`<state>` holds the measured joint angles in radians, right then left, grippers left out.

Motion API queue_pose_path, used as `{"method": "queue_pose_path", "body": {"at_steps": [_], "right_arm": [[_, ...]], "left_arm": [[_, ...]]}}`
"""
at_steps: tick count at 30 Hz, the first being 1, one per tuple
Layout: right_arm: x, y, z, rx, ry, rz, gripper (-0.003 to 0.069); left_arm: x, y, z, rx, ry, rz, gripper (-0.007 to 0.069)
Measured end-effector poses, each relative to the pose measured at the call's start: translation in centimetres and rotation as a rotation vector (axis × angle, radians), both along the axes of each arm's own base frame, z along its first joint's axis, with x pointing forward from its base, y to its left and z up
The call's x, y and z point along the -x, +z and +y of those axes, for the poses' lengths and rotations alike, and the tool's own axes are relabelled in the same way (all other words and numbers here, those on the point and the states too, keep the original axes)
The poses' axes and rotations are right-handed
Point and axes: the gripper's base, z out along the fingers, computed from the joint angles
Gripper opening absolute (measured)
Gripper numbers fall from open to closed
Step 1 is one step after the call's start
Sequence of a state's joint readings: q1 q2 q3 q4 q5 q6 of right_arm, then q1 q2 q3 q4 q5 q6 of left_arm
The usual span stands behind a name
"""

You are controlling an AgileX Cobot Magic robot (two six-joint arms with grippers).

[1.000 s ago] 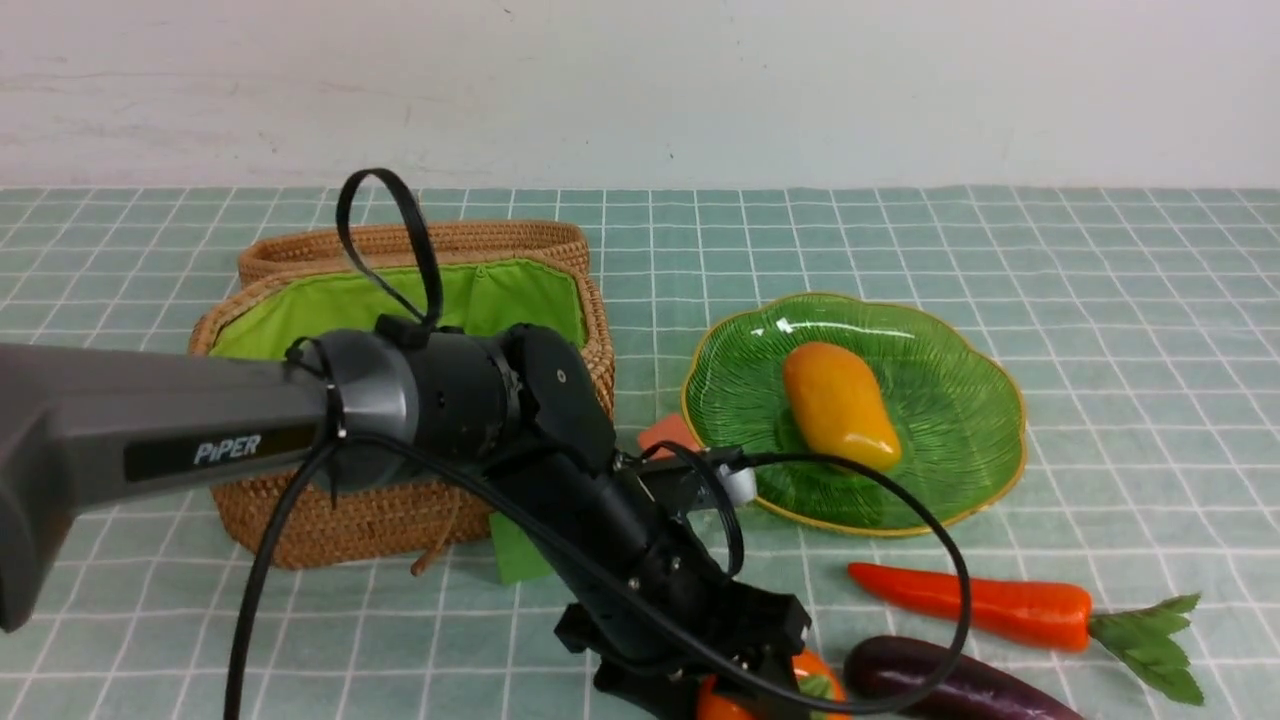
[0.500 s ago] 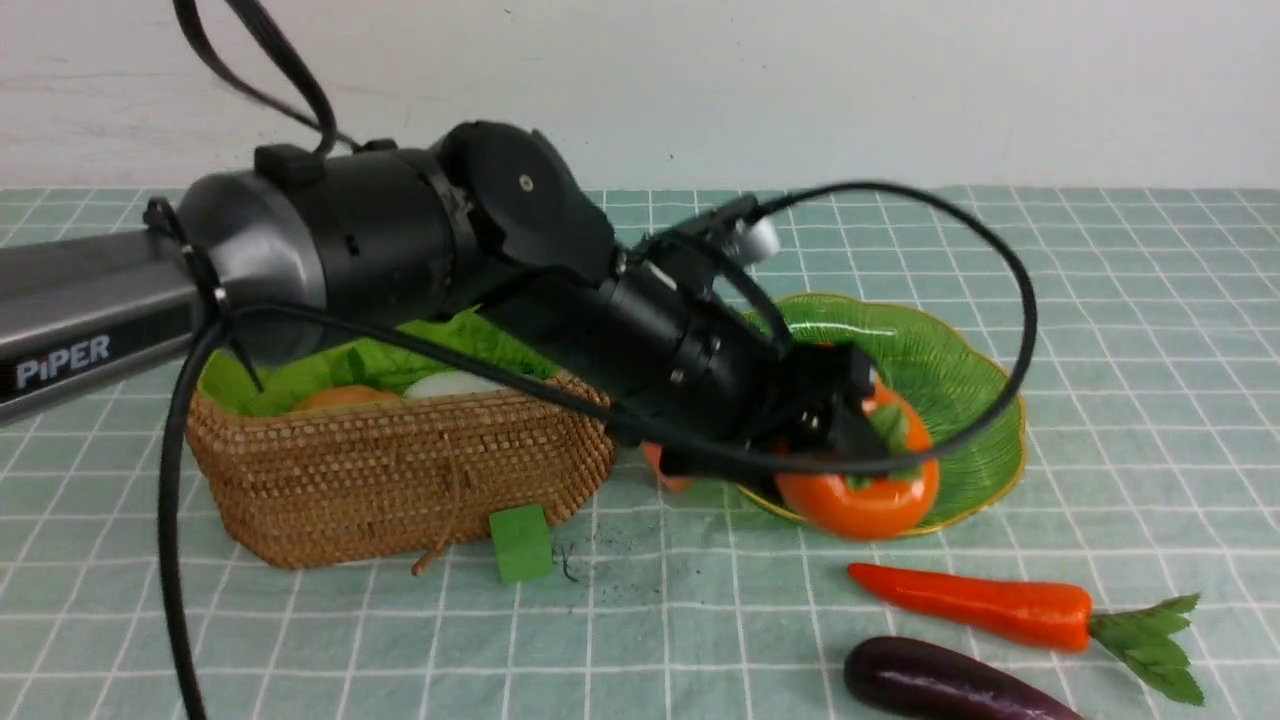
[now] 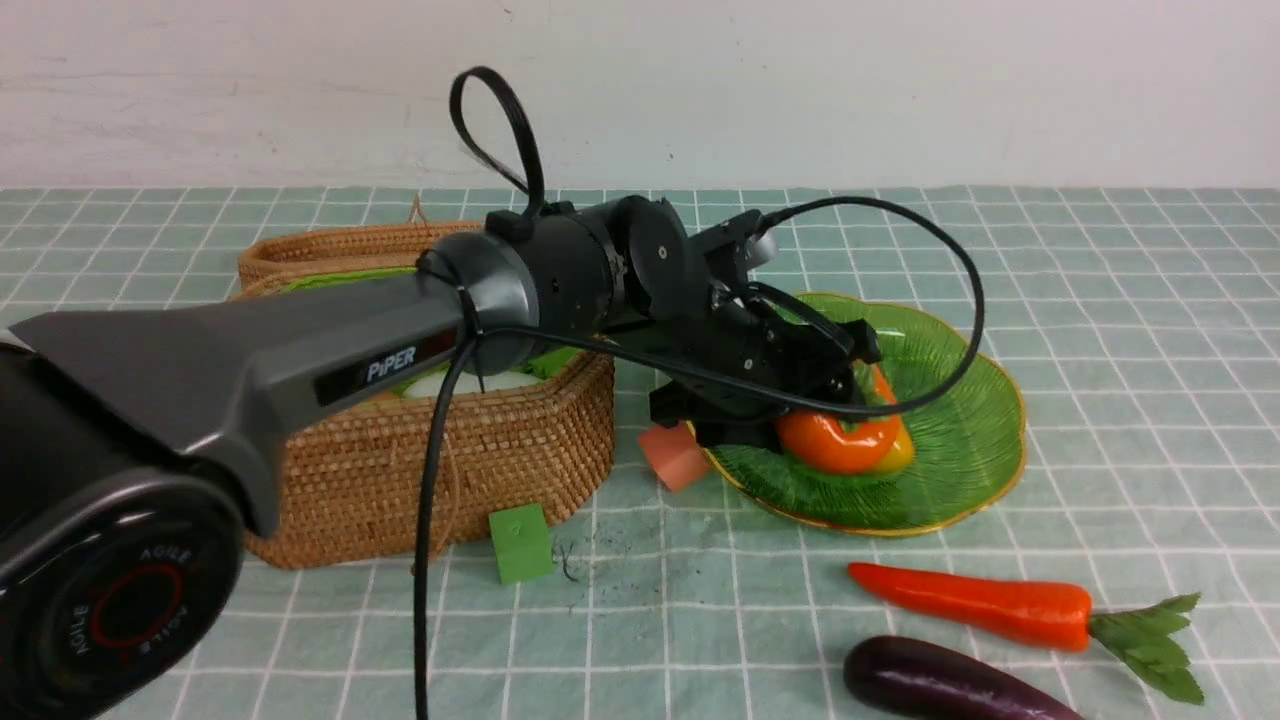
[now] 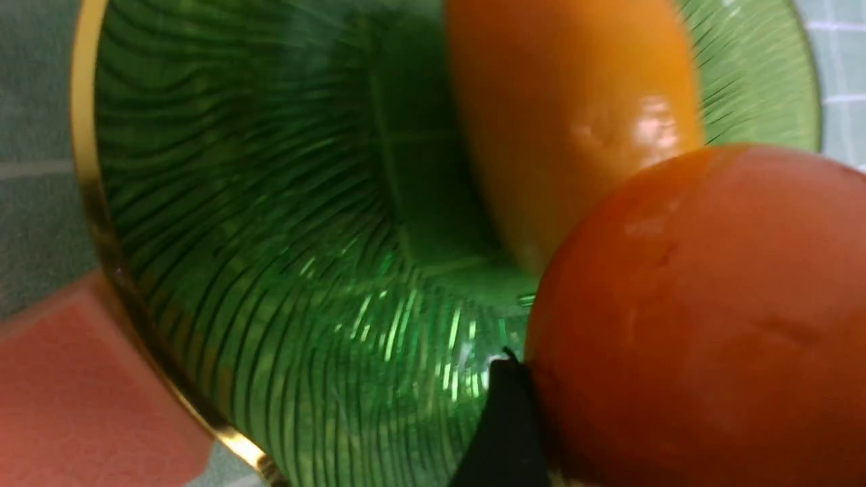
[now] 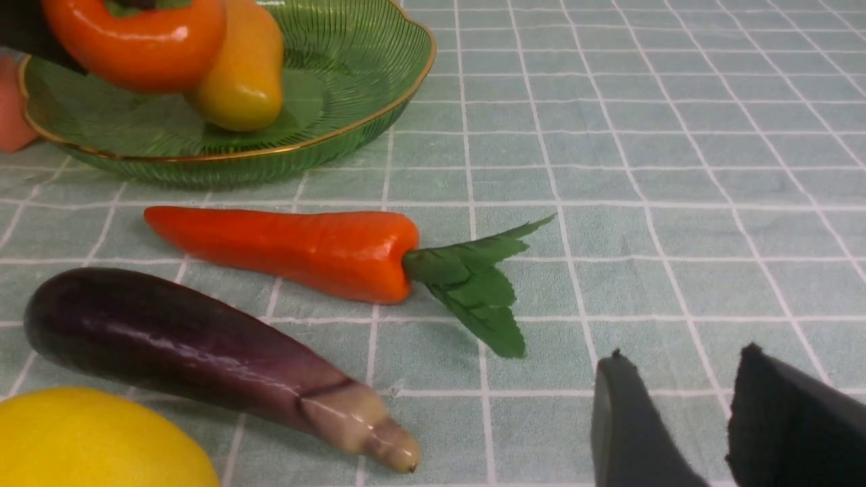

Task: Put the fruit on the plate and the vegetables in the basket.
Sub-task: Grab a tomato with your left arm and place it on the plate on the right, then use the right arm to grab a lemon and put it into the right plate

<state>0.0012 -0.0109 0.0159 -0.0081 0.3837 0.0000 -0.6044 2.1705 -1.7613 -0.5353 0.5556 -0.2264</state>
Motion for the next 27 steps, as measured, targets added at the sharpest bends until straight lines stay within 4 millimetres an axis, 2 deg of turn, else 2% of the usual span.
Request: {"method": "queue_pose_path", "body": {"at_steps": [4,10,15,17,18,20,21,22,23,24,25,27], "right_arm": [[0.0,0.0,0.0,0.0,0.0,0.0,0.0241],[0.0,0.0,0.0,0.0,0.0,0.0,0.0241],[0.0,0.0,0.0,0.0,0.0,0.0,0.0241],[0.0,0.0,0.0,0.0,0.0,0.0,0.0241],[0.0,0.0,0.0,0.0,0.0,0.0,0.0241],[0.0,0.0,0.0,0.0,0.0,0.0,0.0241],[0.0,0.0,0.0,0.0,0.0,0.0,0.0241],[0.0,0.0,0.0,0.0,0.0,0.0,0.0241],[0.0,0.0,0.0,0.0,0.0,0.0,0.0241],[0.0,0.0,0.0,0.0,0.0,0.0,0.0241],[0.0,0.0,0.0,0.0,0.0,0.0,0.0241],[0.0,0.0,0.0,0.001,0.0,0.0,0.0241]], "left_arm": [[0.1,-0.3,0.0,-0.012,-0.012,0.016,0.0612],[0.2,-0.3,0.0,-0.043,-0.039,0.026,0.0617],[0.5,1.6,0.5,-0.162,-0.135,0.013,0.0605],[0.7,5.0,1.6,-0.249,-0.183,-0.019,0.0584],[0.8,5.3,1.8,-0.263,-0.191,-0.011,0.0582],[1.6,11.2,4.1,-0.336,-0.193,-0.065,0.0549],[1.9,13.3,4.9,-0.35,-0.176,-0.097,0.0537],[2.8,16.9,6.2,-0.337,-0.132,-0.164,0.051],[3.7,19.5,7.2,-0.323,-0.096,-0.212,0.0487],[4.7,21.3,8.0,-0.31,-0.072,-0.246,0.0467],[5.2,22.1,8.4,-0.303,-0.062,-0.262,0.0461],[8.0,26.0,10.2,-0.264,-0.029,-0.34,0.0397]]}}
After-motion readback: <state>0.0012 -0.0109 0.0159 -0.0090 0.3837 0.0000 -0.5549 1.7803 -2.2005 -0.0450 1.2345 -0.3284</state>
